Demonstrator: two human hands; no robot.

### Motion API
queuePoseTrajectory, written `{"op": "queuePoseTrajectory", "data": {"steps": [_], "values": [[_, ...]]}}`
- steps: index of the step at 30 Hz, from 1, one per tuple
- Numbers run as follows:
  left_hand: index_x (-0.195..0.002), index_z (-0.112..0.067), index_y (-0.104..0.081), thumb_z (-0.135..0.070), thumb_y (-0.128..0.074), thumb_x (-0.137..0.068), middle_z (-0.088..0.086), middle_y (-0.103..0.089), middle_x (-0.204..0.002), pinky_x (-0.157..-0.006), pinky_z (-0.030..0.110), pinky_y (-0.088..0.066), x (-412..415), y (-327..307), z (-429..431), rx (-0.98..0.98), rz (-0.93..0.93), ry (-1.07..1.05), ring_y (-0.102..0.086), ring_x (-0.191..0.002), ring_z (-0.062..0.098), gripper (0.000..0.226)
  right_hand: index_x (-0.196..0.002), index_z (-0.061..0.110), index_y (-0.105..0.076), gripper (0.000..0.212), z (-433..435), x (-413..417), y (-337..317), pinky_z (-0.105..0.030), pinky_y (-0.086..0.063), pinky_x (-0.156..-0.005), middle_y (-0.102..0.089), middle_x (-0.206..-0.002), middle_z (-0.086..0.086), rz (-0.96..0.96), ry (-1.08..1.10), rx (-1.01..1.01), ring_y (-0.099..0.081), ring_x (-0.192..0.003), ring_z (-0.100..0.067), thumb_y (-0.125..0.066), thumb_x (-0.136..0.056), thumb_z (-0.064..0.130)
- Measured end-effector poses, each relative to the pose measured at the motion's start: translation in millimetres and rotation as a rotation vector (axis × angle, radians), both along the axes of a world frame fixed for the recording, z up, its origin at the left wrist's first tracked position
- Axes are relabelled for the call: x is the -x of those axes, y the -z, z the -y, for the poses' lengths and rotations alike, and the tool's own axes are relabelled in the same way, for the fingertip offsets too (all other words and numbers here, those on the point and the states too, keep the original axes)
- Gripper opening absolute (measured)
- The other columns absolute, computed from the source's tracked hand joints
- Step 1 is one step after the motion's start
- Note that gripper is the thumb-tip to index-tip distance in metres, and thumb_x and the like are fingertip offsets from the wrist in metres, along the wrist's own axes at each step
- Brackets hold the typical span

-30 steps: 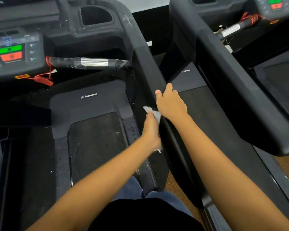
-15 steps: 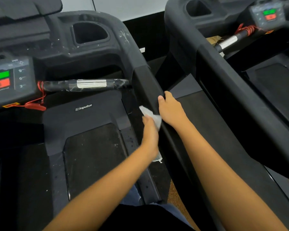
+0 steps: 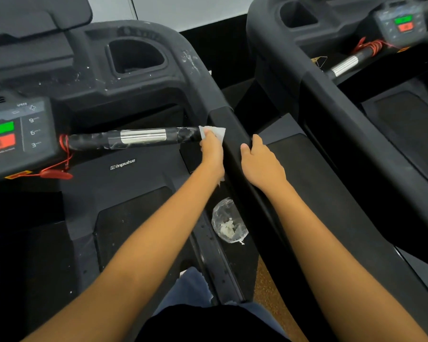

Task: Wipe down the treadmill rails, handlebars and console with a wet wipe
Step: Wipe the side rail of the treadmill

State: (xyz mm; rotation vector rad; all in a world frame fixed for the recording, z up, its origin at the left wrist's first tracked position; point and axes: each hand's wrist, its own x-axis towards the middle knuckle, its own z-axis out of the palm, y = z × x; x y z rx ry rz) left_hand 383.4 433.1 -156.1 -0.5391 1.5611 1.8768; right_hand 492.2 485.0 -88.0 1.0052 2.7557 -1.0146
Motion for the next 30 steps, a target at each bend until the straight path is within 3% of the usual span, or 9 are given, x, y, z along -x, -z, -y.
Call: {"op": "queuePoseTrajectory", "data": {"steps": [4, 8, 11, 14, 17, 19, 24, 27, 30], "values": [[-0.146, -0.038, -0.030, -0.087, -0.029, -0.052, -0.003, -0.031, -0.156, -0.112, 0.047, -0.032, -40.5, 70.8, -0.7, 0.051, 0.000, 0.111, -0.040, -0.137, 0.022, 0.106, -0.153, 0.014, -0.011, 0.058, -0.5, 6.2, 0.6, -0.045, -0.035, -0.099, -0.033, -0.153, -0.010, -0.003, 0.070, 0.022, -0.041, -0.132, -0.032, -0.025, -0.103, 0.040], [-0.150, -0.021, -0.029, -0.066, -0.024, -0.092, 0.003, -0.040, -0.151, -0.106, 0.041, -0.040, -81.6, -14.7, 23.2, -0.131, 0.145, 0.201, -0.044, -0.134, 0.023, 0.074, -0.153, 0.015, -0.011, 0.057, 3.1, 20.8, -1.3, -0.041, -0.036, -0.088, -0.031, -0.152, -0.011, -0.033, 0.088, -0.016, -0.044, -0.128, -0.031, -0.025, -0.103, 0.038], [-0.127, -0.004, -0.056, -0.036, -0.034, -0.102, 0.014, -0.063, -0.120, -0.071, 0.026, -0.048, -38.3, -55.5, 22.8, -0.128, 0.120, 0.101, -0.061, -0.111, 0.027, 0.046, -0.151, 0.014, -0.015, 0.055, 10.4, 31.7, -1.3, -0.043, -0.038, -0.088, -0.033, -0.149, -0.012, -0.045, 0.067, -0.090, -0.044, -0.126, -0.033, -0.026, -0.102, 0.037], [-0.080, -0.012, -0.056, -0.006, -0.059, -0.078, 0.013, -0.060, -0.098, -0.072, 0.013, -0.021, -13.9, -83.6, 26.9, -0.095, 0.036, 0.142, -0.061, -0.094, 0.024, 0.007, -0.144, 0.013, -0.029, 0.049, 18.2, 41.4, 0.7, -0.051, -0.043, -0.094, -0.044, -0.136, -0.012, -0.083, 0.058, -0.184, -0.049, -0.119, -0.033, -0.030, -0.100, 0.034], [-0.082, -0.014, -0.051, -0.014, -0.037, -0.099, 0.002, -0.051, -0.079, -0.073, 0.027, -0.046, 11.4, -77.8, 30.6, 0.031, -0.063, 0.232, -0.052, -0.073, 0.016, 0.022, -0.143, 0.011, -0.036, 0.046, 25.2, 49.2, 2.6, -0.048, -0.043, -0.097, -0.048, -0.133, -0.008, -0.246, 0.079, -0.196, -0.050, -0.118, -0.027, -0.036, -0.100, 0.027], [-0.098, -0.007, -0.059, -0.019, -0.039, -0.098, 0.003, -0.055, -0.077, -0.074, 0.030, -0.047, 21.7, -70.6, 36.6, 0.058, -0.009, 0.244, -0.055, -0.076, 0.018, 0.023, -0.142, 0.010, -0.041, 0.045, 31.0, 53.8, -0.1, -0.040, -0.042, -0.101, -0.049, -0.135, -0.007, -0.381, 0.099, -0.138, -0.048, -0.122, -0.023, -0.040, -0.100, 0.025], [-0.082, -0.014, -0.059, -0.018, -0.042, -0.096, 0.002, -0.066, -0.070, -0.069, 0.032, -0.051, 21.6, -116.5, 54.1, -0.014, -0.200, 0.268, -0.062, -0.073, 0.019, 0.023, -0.137, 0.014, -0.050, 0.047, 49.2, 66.8, -13.7, -0.030, -0.045, -0.098, -0.058, -0.128, -0.002, -0.560, 0.161, 0.130, -0.053, -0.117, -0.013, -0.051, -0.097, 0.037], [-0.101, -0.017, -0.059, -0.033, -0.034, -0.101, 0.006, -0.069, -0.095, -0.080, 0.037, -0.053, 20.2, -126.4, 56.1, 0.022, -0.304, 0.285, -0.066, -0.091, 0.020, 0.030, -0.112, 0.015, -0.068, 0.037, 53.0, 77.1, -27.8, -0.026, -0.050, -0.077, -0.069, -0.097, 0.000, -0.659, 0.252, 0.385, -0.064, -0.090, -0.011, -0.058, -0.091, 0.044], [-0.100, -0.010, -0.061, -0.030, -0.037, -0.101, 0.000, -0.067, -0.078, -0.056, 0.024, -0.052, 25.2, -121.2, 56.1, 0.010, -0.387, 0.266, -0.065, -0.069, 0.010, 0.032, -0.082, 0.014, -0.072, 0.030, 55.8, 87.9, -40.6, -0.028, -0.056, -0.073, -0.071, -0.077, 0.000, -0.734, 0.225, 0.477, -0.068, -0.078, -0.012, -0.062, -0.088, 0.042]]}}
